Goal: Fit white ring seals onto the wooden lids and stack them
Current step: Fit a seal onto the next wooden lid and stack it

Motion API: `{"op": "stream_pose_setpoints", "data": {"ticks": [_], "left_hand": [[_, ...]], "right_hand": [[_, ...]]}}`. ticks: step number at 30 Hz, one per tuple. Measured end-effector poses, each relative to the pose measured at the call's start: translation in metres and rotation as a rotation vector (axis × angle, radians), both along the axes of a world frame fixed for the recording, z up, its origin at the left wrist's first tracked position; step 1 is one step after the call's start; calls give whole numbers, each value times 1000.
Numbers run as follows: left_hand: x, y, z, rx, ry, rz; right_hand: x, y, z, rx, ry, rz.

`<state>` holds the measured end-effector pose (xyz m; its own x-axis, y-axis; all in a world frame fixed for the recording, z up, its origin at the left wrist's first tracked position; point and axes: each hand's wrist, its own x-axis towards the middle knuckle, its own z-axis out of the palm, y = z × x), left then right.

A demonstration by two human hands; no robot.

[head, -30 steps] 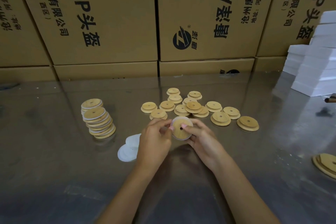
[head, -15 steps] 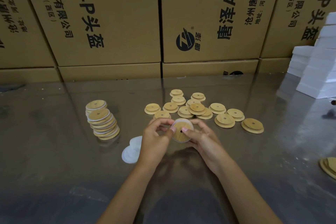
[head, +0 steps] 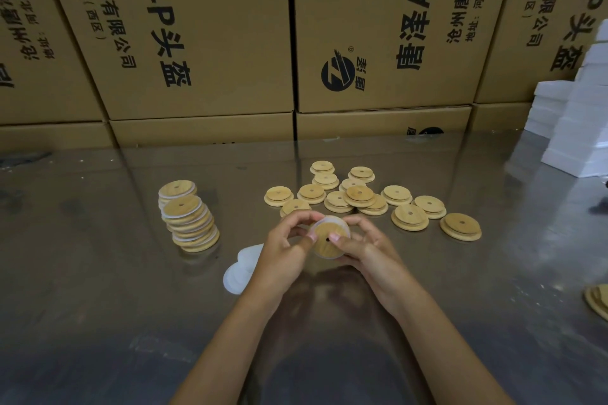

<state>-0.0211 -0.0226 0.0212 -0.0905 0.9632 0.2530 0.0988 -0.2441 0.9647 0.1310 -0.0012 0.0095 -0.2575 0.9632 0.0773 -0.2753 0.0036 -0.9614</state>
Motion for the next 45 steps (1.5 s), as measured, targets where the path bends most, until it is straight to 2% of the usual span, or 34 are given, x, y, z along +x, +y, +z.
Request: {"op": "stream_pose_setpoints", "data": {"ticks": [10, 24, 27, 36, 40, 45], "left_hand": [[0, 0, 0, 45, 161, -80], [-2, 0, 1, 234, 390, 173], [-6, 2, 2, 231, 383, 233], [-11, 5, 1, 258, 475, 215], [-14, 5, 1, 308, 487, 171], [-15, 4, 5, 355, 432, 110]], "right_hand": [[-3, 0, -2, -10, -48, 9], [-6, -2, 0, -34, -39, -43], [-6, 0, -1, -29, -62, -62], [-7, 0, -2, -38, -55, -79], [-6, 0, -3, 50, -87, -112], [-3, 1, -1, 274, -149, -154]]}}
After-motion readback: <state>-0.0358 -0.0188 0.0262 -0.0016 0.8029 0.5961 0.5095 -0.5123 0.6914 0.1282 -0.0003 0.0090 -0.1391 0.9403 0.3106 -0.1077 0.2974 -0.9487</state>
